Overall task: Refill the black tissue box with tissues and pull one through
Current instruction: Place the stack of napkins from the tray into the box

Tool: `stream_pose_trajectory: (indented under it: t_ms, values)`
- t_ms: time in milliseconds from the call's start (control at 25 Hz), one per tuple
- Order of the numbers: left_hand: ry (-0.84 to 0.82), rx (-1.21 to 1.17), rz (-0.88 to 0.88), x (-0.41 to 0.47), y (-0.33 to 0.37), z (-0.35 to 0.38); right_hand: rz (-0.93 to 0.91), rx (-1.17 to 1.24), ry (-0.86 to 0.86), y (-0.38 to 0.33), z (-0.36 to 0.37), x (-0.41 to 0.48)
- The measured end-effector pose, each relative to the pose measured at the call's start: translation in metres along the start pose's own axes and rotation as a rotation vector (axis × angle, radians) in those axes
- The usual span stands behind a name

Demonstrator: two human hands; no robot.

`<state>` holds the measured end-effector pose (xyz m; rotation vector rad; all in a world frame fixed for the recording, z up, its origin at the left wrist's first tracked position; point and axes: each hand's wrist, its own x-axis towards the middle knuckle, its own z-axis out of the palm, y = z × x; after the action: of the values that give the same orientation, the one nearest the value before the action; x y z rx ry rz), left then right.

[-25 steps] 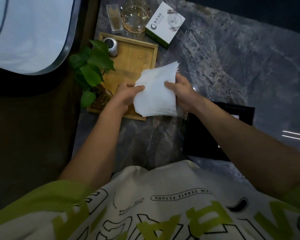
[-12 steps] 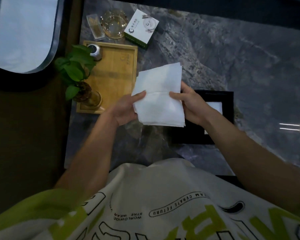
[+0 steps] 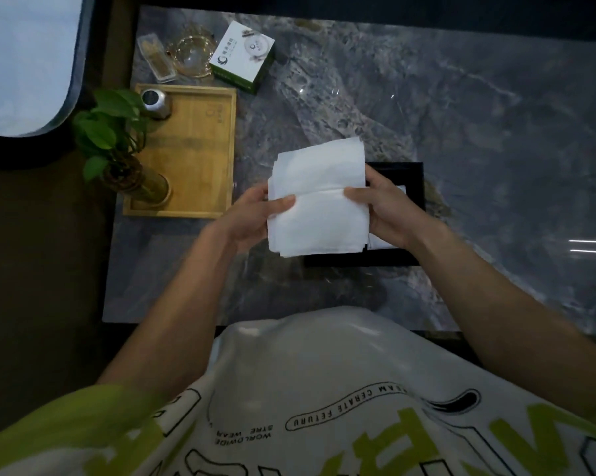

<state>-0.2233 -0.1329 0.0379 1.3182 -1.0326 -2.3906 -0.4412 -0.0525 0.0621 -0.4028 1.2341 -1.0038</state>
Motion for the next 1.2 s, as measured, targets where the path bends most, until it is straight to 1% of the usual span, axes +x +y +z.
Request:
stream_pose_trajectory:
  t_ms: [80,200,400,680,1000,1200]
  values:
    - [0.019,0.025,-0.005,-0.003,-0.003,0.017,0.018,0.005,-0.019,-0.001,-0.012,-0.009]
    - [0.053,0.002,-0.025,-0.008,-0.009,0.035,0.05,-0.021,-0.038,-0.002,-0.028,-0.021]
    - [0.035,-0.06,-0.006,-0.012,-0.019,0.047,0.059,-0.027,-0.034,0.003,-0.043,-0.032]
    - [0.103,-0.02,-0.013,-0.011,-0.021,0.063,0.07,0.01,-0.043,0.009,-0.072,-0.04]
    - [0.056,-0.053,0.024,-0.004,-0.025,0.079,0.03,0.103,-0.079,0.008,-0.092,-0.05]
    - [0.042,-0.067,0.051,-0.002,-0.022,0.088,-0.001,0.116,-0.043,0.011,-0.097,-0.053]
